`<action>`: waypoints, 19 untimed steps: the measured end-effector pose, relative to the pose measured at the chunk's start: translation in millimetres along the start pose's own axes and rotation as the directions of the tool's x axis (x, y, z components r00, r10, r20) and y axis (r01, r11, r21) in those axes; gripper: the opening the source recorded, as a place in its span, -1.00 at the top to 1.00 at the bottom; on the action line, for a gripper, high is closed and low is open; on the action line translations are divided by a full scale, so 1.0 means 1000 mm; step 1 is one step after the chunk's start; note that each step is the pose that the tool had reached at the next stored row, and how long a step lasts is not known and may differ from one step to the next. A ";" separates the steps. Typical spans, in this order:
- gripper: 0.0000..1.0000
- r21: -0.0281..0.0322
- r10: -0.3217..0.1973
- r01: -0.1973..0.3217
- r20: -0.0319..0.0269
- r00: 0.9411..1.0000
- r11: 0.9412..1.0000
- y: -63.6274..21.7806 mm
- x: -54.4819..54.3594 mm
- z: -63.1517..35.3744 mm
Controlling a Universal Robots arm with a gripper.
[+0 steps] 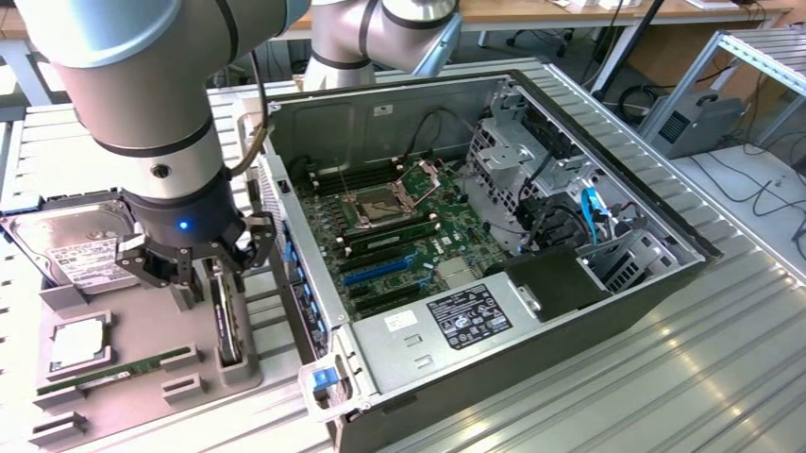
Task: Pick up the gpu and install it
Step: 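Pick up the gpu and move the gpu toward the slot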
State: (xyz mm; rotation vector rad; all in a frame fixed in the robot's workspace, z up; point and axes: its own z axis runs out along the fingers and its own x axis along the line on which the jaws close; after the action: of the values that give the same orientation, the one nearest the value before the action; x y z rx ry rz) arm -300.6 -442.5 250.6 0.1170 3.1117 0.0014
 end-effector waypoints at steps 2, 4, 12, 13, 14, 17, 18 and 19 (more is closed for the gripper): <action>0.04 0.000 0.000 0.000 0.000 1.000 1.000 0.0004 0.000 0.0015; 0.04 0.000 0.000 0.000 0.000 1.000 1.000 0.0007 -0.001 0.0026; 0.04 0.000 0.000 0.000 0.000 1.000 1.000 0.0008 -0.001 0.0049; 0.04 0.000 0.000 0.000 0.000 1.000 1.000 0.0009 -0.001 0.0049; 0.04 0.000 0.000 0.000 0.000 1.000 1.000 0.0009 -0.001 0.0050; 0.04 0.000 0.000 0.000 0.000 1.000 1.000 0.0009 -0.001 0.0050; 0.04 0.000 0.000 0.000 0.000 1.000 1.000 0.0009 -0.001 0.0050; 0.07 0.000 0.000 0.000 0.000 1.000 1.000 0.0009 -0.001 0.0050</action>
State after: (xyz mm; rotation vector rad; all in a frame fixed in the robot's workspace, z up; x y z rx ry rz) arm -299.7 -441.7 245.6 0.1171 3.1117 0.0014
